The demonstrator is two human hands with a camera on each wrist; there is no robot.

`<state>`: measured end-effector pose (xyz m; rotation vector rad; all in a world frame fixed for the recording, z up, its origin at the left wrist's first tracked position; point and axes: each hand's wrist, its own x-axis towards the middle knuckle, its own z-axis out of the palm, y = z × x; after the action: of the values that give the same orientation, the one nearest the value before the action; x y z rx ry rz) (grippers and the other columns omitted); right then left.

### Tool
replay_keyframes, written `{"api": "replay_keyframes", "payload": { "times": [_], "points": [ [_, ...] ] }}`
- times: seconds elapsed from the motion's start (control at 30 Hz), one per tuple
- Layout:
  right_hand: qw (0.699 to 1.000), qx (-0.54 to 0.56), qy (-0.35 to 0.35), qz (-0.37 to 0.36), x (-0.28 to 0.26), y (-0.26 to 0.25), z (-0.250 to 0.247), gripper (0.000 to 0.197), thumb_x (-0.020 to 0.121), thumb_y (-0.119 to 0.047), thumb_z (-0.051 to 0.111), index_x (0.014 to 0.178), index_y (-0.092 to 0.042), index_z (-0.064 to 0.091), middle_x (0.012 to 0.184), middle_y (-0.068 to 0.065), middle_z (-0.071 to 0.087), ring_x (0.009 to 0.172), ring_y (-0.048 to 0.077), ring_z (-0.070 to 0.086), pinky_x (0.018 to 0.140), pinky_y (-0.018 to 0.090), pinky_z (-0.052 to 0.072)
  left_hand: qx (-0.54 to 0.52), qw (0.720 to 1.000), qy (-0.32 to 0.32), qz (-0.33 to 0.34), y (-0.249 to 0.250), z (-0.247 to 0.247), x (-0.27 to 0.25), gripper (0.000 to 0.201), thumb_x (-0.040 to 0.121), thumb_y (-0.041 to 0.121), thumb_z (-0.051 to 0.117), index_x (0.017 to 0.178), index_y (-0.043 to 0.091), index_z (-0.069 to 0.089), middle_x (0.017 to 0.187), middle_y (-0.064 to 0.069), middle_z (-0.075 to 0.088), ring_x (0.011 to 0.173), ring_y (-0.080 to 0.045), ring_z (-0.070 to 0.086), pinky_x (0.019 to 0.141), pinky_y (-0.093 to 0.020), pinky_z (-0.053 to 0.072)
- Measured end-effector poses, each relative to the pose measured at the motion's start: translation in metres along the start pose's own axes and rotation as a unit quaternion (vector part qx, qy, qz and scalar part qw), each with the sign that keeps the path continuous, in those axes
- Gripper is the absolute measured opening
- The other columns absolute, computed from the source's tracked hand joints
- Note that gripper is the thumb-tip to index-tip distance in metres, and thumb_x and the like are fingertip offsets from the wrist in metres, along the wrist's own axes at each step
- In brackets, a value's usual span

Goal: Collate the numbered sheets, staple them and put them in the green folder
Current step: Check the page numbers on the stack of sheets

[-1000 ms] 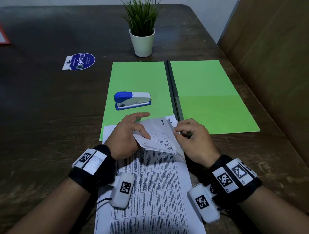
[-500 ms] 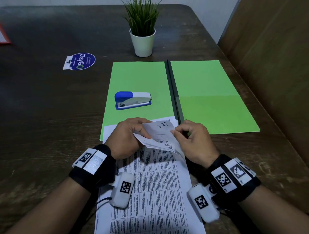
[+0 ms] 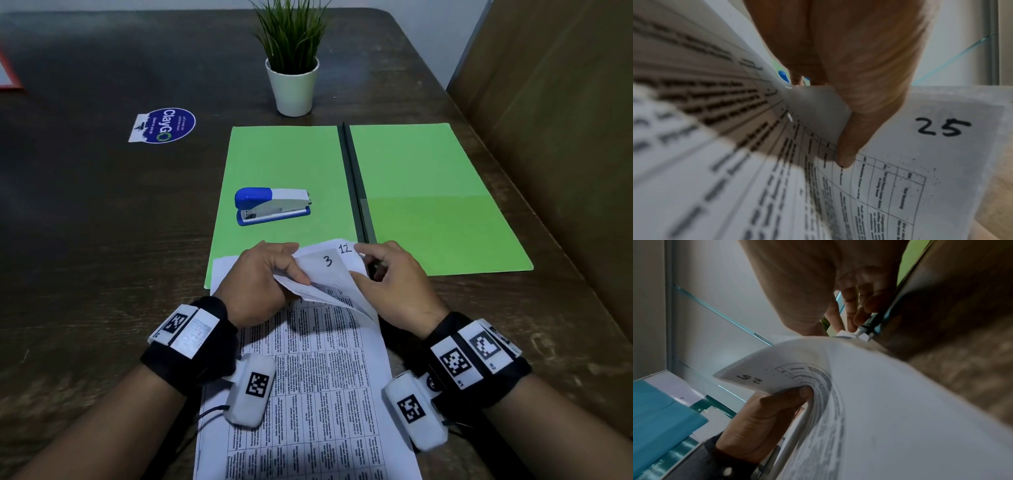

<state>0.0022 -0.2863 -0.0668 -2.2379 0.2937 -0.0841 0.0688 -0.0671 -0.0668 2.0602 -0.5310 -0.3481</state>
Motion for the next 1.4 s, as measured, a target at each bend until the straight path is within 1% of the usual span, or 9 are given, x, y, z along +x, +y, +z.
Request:
{"api": "replay_keyframes", "payload": {
  "times": [0.23, 0.47, 0.67, 0.8, 1.03, 1.13, 1.27, 1.33, 1.4],
  "points": [
    [0.999, 0.029, -0.004, -0.041, 0.021, -0.026, -0.017, 0.047, 0.080, -0.026, 0.079, 0.123, -0.025, 0.061, 0.087, -0.009, 0.061, 0.072, 0.010, 0.056, 0.078, 0.031, 0.054, -0.008, 1.000, 0.011, 0.008, -0.002, 0.000, -0.001, 0.038, 0.065, 0.002, 0.090, 0.069, 0.038, 0.078, 0.114, 0.012, 0.062, 0.123, -0.002, 0.055, 0.099, -0.020, 0.043],
    [0.976, -0.182, -0.099, -0.067, 0.031, -0.042, -0.022, 0.043, 0.085, -0.033, 0.070, 0.127, -0.027, 0.064, 0.129, -0.007, 0.065, 0.115, 0.015, 0.060, 0.099, 0.036, 0.049, -0.009, 1.000, 0.011, 0.011, -0.004, 0.001, 0.000, 0.041, 0.065, 0.002, 0.090, 0.071, 0.040, 0.077, 0.116, 0.014, 0.060, 0.123, -0.005, 0.056, 0.104, -0.026, 0.043],
    [0.977, -0.181, -0.074, -0.089, 0.024, -0.037, -0.016, 0.031, 0.087, -0.031, 0.066, 0.118, -0.030, 0.069, 0.117, -0.010, 0.069, 0.102, 0.014, 0.063, 0.090, 0.034, 0.052, -0.002, 1.000, 0.008, 0.010, -0.002, 0.001, 0.000, 0.044, 0.065, 0.005, 0.091, 0.068, 0.046, 0.075, 0.110, 0.018, 0.060, 0.125, -0.004, 0.054, 0.108, -0.038, 0.043],
    [0.989, -0.126, -0.025, -0.076, 0.028, -0.031, -0.018, 0.008, 0.088, -0.022, 0.068, 0.089, -0.026, 0.075, 0.081, -0.011, 0.071, 0.074, 0.009, 0.063, 0.072, 0.026, 0.051, -0.005, 1.000, -0.005, 0.021, -0.003, 0.002, 0.001, 0.033, 0.065, 0.012, 0.091, 0.075, 0.039, 0.076, 0.090, 0.032, 0.068, 0.118, 0.020, 0.048, 0.116, -0.052, 0.030],
    [0.998, -0.044, -0.017, -0.040, 0.023, -0.019, -0.012, 0.039, 0.091, -0.028, 0.069, 0.055, -0.024, 0.056, 0.047, -0.016, 0.055, 0.045, -0.001, 0.048, 0.051, 0.016, 0.035, -0.001, 1.000, -0.001, 0.021, 0.004, 0.002, -0.003, 0.024, 0.063, -0.001, 0.090, 0.071, 0.020, 0.080, 0.091, 0.042, 0.055, 0.105, 0.036, 0.041, 0.119, -0.052, 0.023],
    [0.997, -0.027, -0.030, -0.067, 0.018, -0.023, -0.013, 0.036, 0.095, -0.021, 0.062, 0.060, -0.025, 0.059, 0.050, -0.023, 0.058, 0.051, -0.004, 0.054, 0.053, 0.013, 0.037, -0.005, 1.000, -0.001, 0.027, 0.002, 0.001, -0.002, 0.030, 0.063, 0.001, 0.091, 0.068, 0.028, 0.078, 0.097, 0.040, 0.058, 0.110, 0.026, 0.048, 0.117, -0.050, 0.029],
    [0.990, 0.048, -0.104, -0.088, 0.004, -0.027, -0.014, 0.030, 0.099, -0.023, 0.056, 0.074, -0.012, 0.068, 0.065, -0.001, 0.067, 0.060, 0.015, 0.060, 0.064, 0.030, 0.049, -0.006, 0.998, 0.013, 0.059, 0.001, 0.000, 0.001, 0.023, 0.067, 0.002, 0.087, 0.068, 0.023, 0.078, 0.134, 0.020, 0.052, 0.124, 0.006, 0.050, 0.098, -0.019, 0.043],
    [0.984, 0.114, -0.118, -0.075, -0.001, -0.025, -0.013, 0.035, 0.098, -0.026, 0.058, 0.071, -0.005, 0.066, 0.062, 0.009, 0.064, 0.055, 0.020, 0.056, 0.059, 0.036, 0.048, 0.005, 0.996, 0.006, 0.086, 0.003, 0.002, 0.000, 0.011, 0.064, 0.012, 0.082, 0.068, 0.021, 0.077, 0.109, 0.016, 0.068, 0.110, -0.001, 0.061, 0.090, -0.016, 0.044],
    [0.986, 0.138, -0.066, -0.059, 0.000, -0.021, -0.012, 0.023, 0.095, -0.020, 0.064, 0.076, -0.010, 0.074, 0.065, -0.004, 0.069, 0.059, 0.007, 0.059, 0.058, 0.028, 0.047, 0.005, 0.996, 0.004, 0.084, 0.003, 0.002, -0.001, 0.018, 0.059, 0.022, 0.076, 0.076, 0.026, 0.076, 0.085, 0.010, 0.072, 0.100, -0.010, 0.063, 0.093, -0.021, 0.046]
  ]
}}
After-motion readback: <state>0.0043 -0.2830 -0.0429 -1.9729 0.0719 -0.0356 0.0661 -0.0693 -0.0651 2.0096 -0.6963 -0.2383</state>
